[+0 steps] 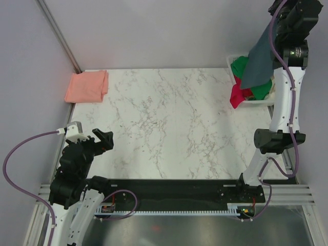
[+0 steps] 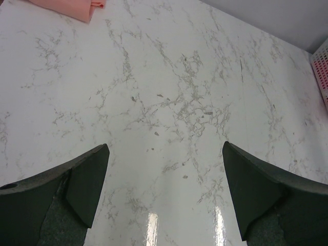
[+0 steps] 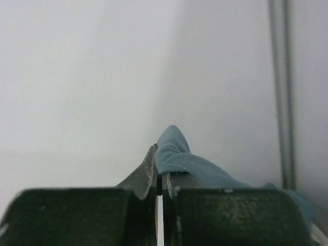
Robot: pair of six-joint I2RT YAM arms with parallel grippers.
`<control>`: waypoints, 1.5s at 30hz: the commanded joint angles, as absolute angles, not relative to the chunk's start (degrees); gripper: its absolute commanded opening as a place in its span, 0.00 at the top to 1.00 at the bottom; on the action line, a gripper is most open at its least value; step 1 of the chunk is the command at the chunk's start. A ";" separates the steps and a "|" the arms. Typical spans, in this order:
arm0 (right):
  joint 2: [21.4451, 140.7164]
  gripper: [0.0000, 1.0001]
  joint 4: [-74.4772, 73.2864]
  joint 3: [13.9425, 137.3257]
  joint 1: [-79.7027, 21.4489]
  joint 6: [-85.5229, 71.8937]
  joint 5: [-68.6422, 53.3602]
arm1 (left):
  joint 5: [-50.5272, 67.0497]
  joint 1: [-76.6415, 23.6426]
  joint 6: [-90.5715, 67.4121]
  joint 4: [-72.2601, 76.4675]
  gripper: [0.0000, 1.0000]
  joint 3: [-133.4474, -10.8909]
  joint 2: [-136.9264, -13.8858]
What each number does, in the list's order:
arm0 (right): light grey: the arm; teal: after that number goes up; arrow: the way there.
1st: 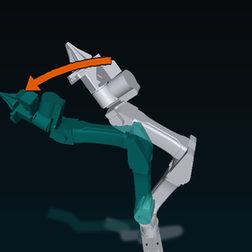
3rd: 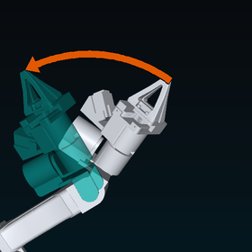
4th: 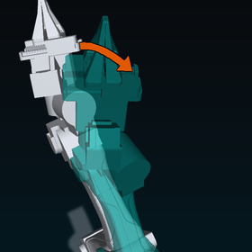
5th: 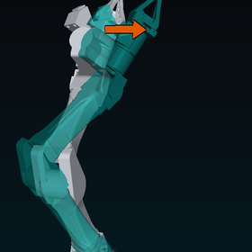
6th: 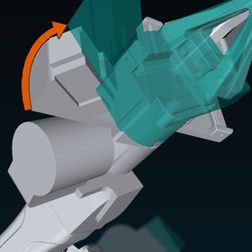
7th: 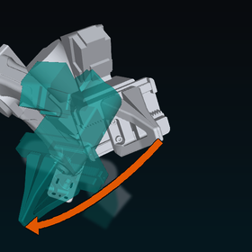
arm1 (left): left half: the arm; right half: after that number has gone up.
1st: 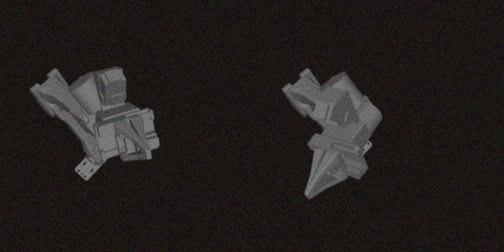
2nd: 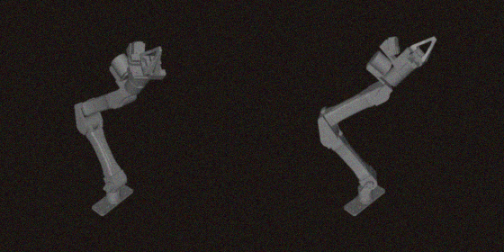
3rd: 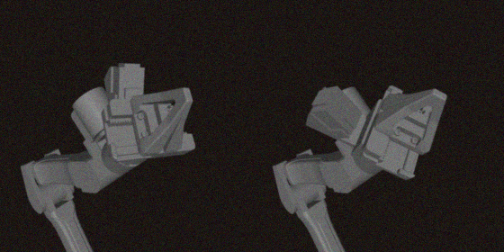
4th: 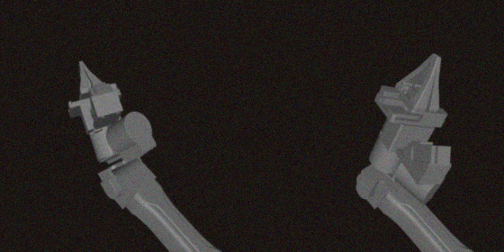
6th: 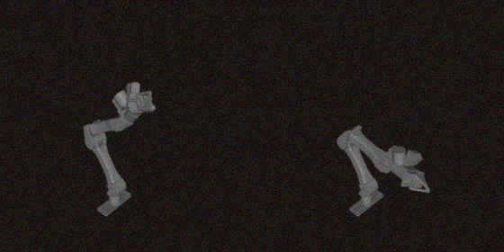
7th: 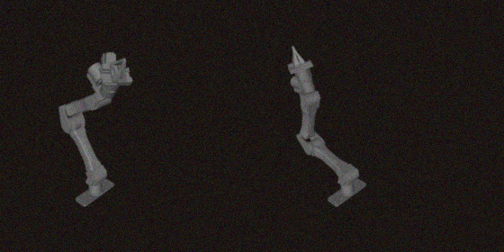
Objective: Fold and stack the t-shirts
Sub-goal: Grab the tshirt from the pile, then move the tshirt to the center of the board
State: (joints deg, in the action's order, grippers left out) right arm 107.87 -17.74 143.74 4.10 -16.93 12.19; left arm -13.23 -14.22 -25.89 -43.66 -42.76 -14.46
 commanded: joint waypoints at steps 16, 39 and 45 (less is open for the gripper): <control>90.28 1.00 2.73 136.95 1.49 -46.24 -24.07 | -14.06 -13.45 -27.60 -42.36 0.00 -42.98 -15.55; 41.93 1.00 -21.71 45.62 5.36 -31.64 -0.70 | 23.56 -20.64 -28.21 -35.34 0.00 -42.10 -36.56; 42.27 1.00 -22.15 44.47 5.36 -31.64 -3.34 | 10.66 -39.70 -35.67 -32.44 0.04 -40.34 -53.15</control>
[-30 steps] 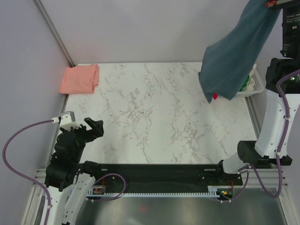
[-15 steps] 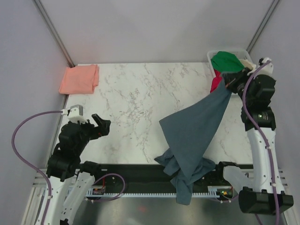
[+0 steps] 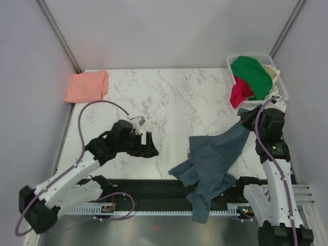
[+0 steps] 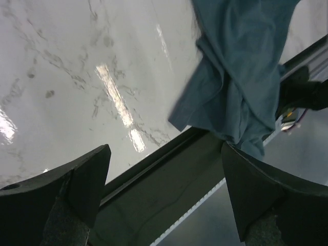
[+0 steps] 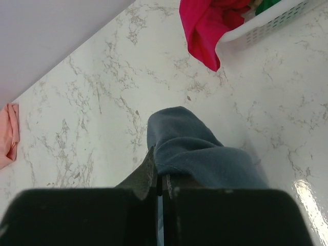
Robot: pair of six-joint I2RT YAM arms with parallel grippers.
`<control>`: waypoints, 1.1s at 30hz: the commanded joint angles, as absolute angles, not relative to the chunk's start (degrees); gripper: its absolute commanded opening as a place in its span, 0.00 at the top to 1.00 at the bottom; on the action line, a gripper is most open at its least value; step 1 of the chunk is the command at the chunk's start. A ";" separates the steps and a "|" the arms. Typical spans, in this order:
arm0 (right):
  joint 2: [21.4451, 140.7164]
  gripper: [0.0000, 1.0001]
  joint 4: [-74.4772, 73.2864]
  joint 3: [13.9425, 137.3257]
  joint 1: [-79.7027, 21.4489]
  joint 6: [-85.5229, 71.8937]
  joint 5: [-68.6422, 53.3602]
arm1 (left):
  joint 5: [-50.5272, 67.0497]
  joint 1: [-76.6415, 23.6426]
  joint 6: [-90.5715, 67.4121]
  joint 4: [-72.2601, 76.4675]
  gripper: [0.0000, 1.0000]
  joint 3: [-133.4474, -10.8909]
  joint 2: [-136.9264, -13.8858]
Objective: Fold and stack the t-shirts
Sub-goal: Move the tshirt to the center of the board
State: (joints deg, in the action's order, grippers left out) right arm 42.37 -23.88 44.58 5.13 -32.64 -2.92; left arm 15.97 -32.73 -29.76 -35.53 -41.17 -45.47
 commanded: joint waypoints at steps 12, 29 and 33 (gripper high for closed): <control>37.97 1.00 -24.96 38.76 5.36 -30.85 -7.47 | 5.80 -59.85 -44.74 -15.39 0.16 -36.74 -71.79; 36.39 1.00 -27.07 36.83 5.36 -29.18 -8.70 | 2.02 -62.93 -45.00 -8.18 0.56 -39.72 -87.71; 36.12 1.00 -27.51 37.26 5.36 -29.35 -9.75 | 0.28 -62.84 -43.16 -10.53 0.98 -42.87 -85.98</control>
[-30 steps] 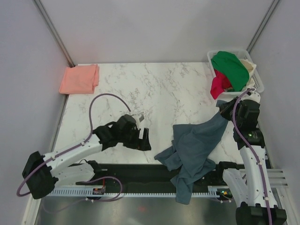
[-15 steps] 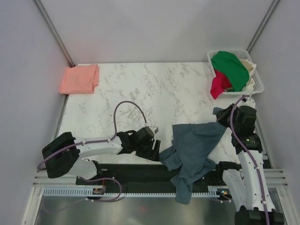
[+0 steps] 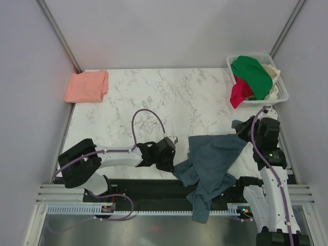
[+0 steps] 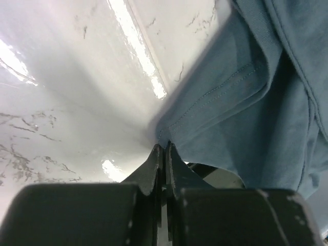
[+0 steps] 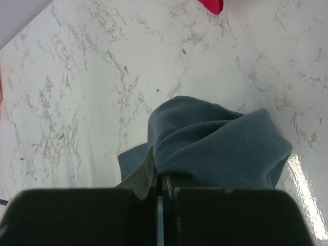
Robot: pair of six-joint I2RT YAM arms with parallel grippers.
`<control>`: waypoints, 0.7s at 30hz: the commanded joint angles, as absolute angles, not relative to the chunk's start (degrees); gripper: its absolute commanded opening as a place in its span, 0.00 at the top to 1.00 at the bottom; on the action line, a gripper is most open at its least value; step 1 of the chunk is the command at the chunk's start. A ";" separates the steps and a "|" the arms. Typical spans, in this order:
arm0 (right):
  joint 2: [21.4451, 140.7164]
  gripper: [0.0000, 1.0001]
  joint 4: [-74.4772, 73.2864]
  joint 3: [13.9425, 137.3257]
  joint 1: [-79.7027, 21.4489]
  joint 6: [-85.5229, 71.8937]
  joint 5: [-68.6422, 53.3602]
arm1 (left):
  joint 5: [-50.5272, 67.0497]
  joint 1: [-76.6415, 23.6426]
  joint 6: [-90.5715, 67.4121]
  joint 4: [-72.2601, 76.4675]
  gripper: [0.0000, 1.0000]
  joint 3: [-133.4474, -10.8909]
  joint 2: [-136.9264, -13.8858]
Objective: Fold and stack the t-shirts
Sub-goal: Move the tshirt to the center of the board
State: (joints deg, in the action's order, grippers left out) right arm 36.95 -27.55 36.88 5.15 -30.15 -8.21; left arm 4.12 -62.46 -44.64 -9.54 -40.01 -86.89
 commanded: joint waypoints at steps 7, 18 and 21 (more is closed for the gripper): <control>37.09 1.00 -31.90 48.94 5.36 -28.83 -11.86 | -18.43 -62.84 -32.19 -36.18 0.98 -62.37 -67.45; 35.52 1.00 -39.02 83.20 5.36 -26.90 -12.40 | -25.61 -62.93 -8.46 -49.31 0.98 -100.16 -52.65; 26.74 1.00 -35.79 82.46 3.79 -25.31 -5.73 | -19.19 -62.84 -1.07 -44.68 0.98 -101.35 -47.48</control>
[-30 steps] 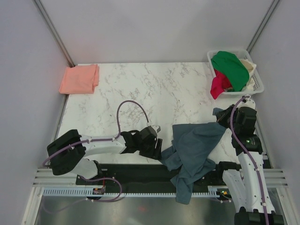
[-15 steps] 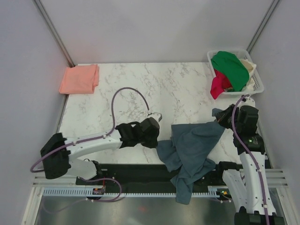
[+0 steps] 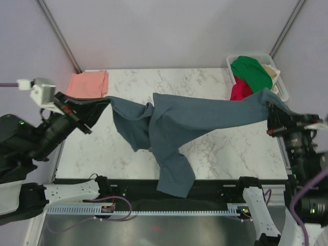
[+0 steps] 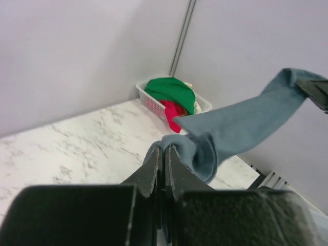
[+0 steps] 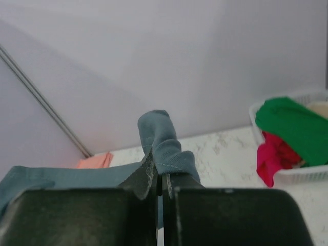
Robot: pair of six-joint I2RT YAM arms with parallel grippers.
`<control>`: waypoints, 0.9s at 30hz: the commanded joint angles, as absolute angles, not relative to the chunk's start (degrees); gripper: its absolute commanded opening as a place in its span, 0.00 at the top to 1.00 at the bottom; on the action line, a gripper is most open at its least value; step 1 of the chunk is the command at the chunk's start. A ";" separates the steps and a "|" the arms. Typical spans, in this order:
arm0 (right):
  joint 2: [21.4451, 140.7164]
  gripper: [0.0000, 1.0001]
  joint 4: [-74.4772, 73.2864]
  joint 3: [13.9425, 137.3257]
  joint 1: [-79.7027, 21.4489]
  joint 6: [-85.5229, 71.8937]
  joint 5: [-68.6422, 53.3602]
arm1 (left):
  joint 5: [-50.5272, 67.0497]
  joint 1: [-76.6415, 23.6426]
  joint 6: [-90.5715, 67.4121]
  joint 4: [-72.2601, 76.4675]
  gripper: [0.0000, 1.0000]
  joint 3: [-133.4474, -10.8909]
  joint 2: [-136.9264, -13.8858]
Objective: Fold and stack the t-shirts
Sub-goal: Move the tshirt to the center of the board
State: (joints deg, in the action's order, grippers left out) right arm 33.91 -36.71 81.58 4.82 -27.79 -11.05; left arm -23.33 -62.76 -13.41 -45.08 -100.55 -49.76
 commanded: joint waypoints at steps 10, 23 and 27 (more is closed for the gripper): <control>17.11 1.00 -12.09 36.06 0.35 -34.80 -2.35 | -38.92 -62.75 4.22 -36.83 0.98 -71.82 -43.24; 25.50 1.00 -7.55 54.11 0.35 -32.43 -18.09 | -36.83 -62.67 1.41 -40.25 0.98 -86.91 -41.15; 21.10 1.00 -11.59 60.72 0.44 -32.26 -19.51 | -27.79 -62.67 7.09 -39.64 0.98 -90.69 -37.45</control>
State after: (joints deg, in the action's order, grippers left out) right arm 23.92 -10.63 55.44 0.49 -33.21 -15.90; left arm -33.71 -62.76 1.56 -40.93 -86.98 -39.53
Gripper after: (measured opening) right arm 0.023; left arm 0.034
